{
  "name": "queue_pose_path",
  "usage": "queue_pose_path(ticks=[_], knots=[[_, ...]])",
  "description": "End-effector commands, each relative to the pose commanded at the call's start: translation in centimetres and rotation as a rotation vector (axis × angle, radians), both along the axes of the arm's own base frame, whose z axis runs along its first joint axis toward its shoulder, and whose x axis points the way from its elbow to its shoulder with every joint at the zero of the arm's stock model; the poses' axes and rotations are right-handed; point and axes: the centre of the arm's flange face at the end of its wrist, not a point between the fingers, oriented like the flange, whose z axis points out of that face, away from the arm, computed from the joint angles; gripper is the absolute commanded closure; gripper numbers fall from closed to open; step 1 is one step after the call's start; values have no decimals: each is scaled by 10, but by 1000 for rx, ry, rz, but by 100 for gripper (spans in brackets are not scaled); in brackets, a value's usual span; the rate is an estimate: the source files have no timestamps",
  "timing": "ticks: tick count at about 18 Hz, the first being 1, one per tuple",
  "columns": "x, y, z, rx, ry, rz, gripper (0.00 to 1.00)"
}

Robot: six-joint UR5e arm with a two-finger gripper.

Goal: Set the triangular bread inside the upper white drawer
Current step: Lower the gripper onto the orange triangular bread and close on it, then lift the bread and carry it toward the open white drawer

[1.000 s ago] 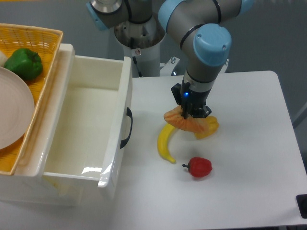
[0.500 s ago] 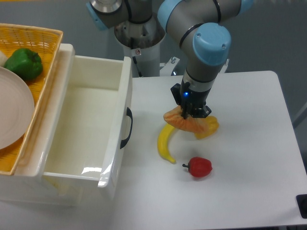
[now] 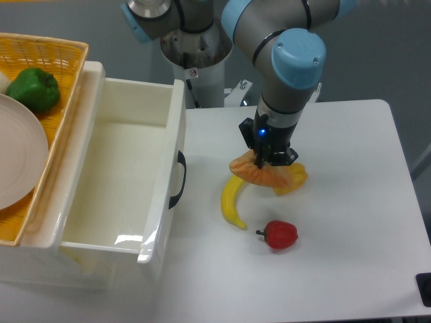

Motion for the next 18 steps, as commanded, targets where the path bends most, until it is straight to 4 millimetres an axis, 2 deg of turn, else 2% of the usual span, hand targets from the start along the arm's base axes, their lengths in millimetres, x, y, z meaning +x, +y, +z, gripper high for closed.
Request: queue_pose_path(ticks=[8, 15, 18], knots=[[-5, 1, 17, 76, -21, 88, 100], [-7, 10, 39, 149, -45, 190, 100], [-10, 6, 45, 184, -69, 236, 100]])
